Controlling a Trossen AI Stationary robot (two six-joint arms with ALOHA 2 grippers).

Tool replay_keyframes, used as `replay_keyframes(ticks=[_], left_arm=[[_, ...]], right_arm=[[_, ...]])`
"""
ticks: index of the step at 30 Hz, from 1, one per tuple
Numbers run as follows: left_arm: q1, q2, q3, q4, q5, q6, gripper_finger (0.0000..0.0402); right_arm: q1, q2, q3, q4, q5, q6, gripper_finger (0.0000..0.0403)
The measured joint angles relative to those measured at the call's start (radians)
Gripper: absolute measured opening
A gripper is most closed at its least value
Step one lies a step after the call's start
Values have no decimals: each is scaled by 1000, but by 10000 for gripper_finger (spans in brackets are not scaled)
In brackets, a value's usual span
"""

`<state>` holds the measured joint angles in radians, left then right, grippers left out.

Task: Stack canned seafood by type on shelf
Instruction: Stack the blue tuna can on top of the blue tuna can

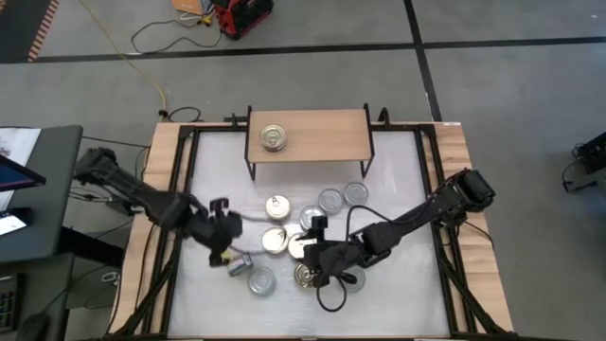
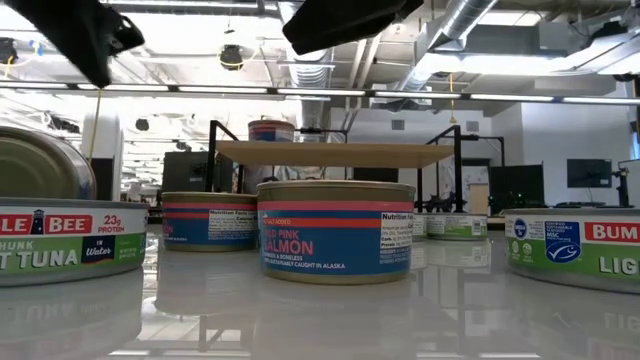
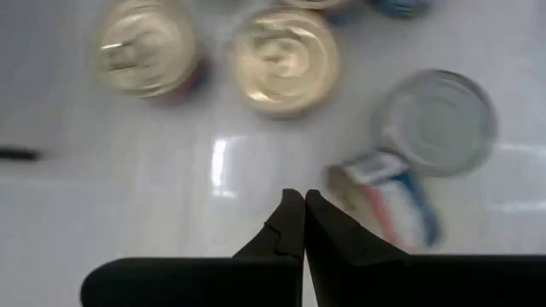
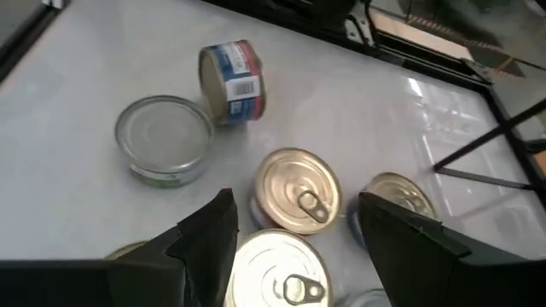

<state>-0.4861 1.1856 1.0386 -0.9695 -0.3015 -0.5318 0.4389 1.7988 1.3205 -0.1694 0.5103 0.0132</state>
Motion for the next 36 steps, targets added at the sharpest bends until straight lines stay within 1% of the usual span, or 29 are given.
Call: replay_keyframes(ticks=[4, 7, 10, 13, 16, 18, 20, 25, 27, 30, 33, 36], left_arm=[[43, -40, 0, 60, -4, 13, 2], [39, -59, 0, 90, -9, 11, 23], [29, -61, 0, 156, 72, -58, 72], [-17, -17, 0, 200, 148, -131, 136], [-77, 64, 0, 156, 133, -158, 198], [-101, 109, -1, 109, 85, -191, 228], [-111, 141, -1, 98, 55, -227, 253], [-113, 184, 0, 125, 55, -297, 307], [-112, 208, 0, 123, 57, -321, 324], [-107, 255, 0, 137, 89, -330, 342], [-107, 292, 0, 157, 93, -345, 349], [-107, 330, 0, 120, 93, -352, 348]], right_arm=[[-2, 0, 0, -3, -43, 13, 274], [-3, 0, 0, -10, -45, 8, 274], [-9, 0, 0, -16, -46, 7, 274], [-18, 0, 0, -26, -45, -3, 274], [-26, 0, 0, -27, -45, -13, 274], [-35, 0, 0, -23, -45, -17, 274], [-39, 0, 0, -23, -45, -18, 274], [-43, 0, 0, -23, -43, -26, 274], [-42, 0, 0, -23, -43, -31, 274], [-42, 0, 0, -18, -42, -36, 274], [-41, 0, 0, -18, -43, -37, 274], [-40, 0, 0, -22, -43, -36, 274]])
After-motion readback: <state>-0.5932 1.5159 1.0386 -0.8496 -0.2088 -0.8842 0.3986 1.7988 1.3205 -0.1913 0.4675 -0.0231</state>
